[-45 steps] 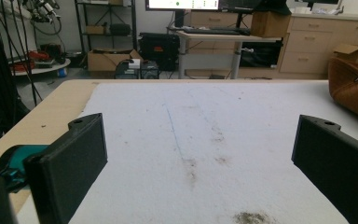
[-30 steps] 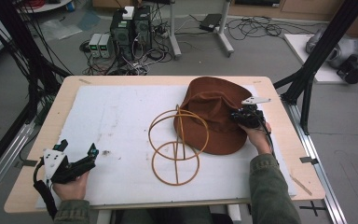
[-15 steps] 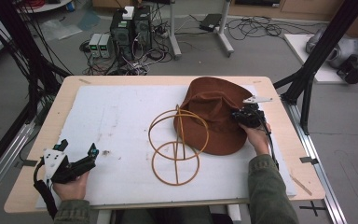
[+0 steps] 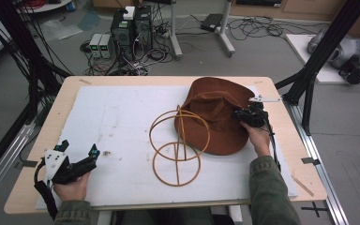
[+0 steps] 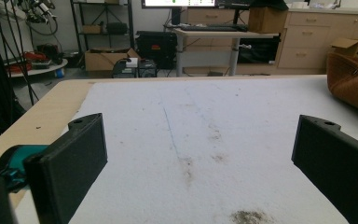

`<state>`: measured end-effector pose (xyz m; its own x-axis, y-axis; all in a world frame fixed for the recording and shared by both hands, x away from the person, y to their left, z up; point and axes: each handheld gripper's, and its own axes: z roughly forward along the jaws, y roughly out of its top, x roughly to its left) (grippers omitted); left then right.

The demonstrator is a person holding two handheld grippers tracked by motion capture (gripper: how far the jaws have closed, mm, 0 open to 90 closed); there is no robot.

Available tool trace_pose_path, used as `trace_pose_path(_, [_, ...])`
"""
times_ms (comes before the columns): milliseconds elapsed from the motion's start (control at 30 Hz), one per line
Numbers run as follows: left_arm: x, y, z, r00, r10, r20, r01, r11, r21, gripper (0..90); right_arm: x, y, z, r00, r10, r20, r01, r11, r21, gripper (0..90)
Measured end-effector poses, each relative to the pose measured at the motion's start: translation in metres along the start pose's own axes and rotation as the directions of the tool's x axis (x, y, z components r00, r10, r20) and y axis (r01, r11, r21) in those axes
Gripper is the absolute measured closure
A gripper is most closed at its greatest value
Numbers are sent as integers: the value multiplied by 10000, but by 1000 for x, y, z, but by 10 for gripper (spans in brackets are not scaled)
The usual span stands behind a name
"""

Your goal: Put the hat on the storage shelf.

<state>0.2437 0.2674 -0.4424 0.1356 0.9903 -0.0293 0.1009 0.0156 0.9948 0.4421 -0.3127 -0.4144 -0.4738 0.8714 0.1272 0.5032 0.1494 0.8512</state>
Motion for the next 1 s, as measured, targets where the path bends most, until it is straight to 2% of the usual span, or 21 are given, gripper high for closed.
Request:
trace_pose_path(233, [0,0,-1,10000,27,-14,-27,10000,42,36,1,3,-5,9994,307,-169,-315,9982,-509,883])
trace_pose_path(433, [-1,0,0,10000,35,-3,-35,10000,37,36,-1,5,-11,9962,833,-265,-858,9898,-1139,883])
trace_pose_path(567, [-2,0,0,10000,39,11,-39,10000,46,36,-2,7,-16,9917,1163,-552,-1232,9821,-1426,883])
trace_pose_path(733, [-1,0,-2,10000,12,-32,-12,10000,27,36,-5,9,-22,9838,1685,-607,-1769,9669,-1840,882])
trace_pose_path(1000, [-2,0,-1,10000,64,16,-64,10000,76,36,-2,12,-30,9775,1956,-786,-2092,9458,-2482,882])
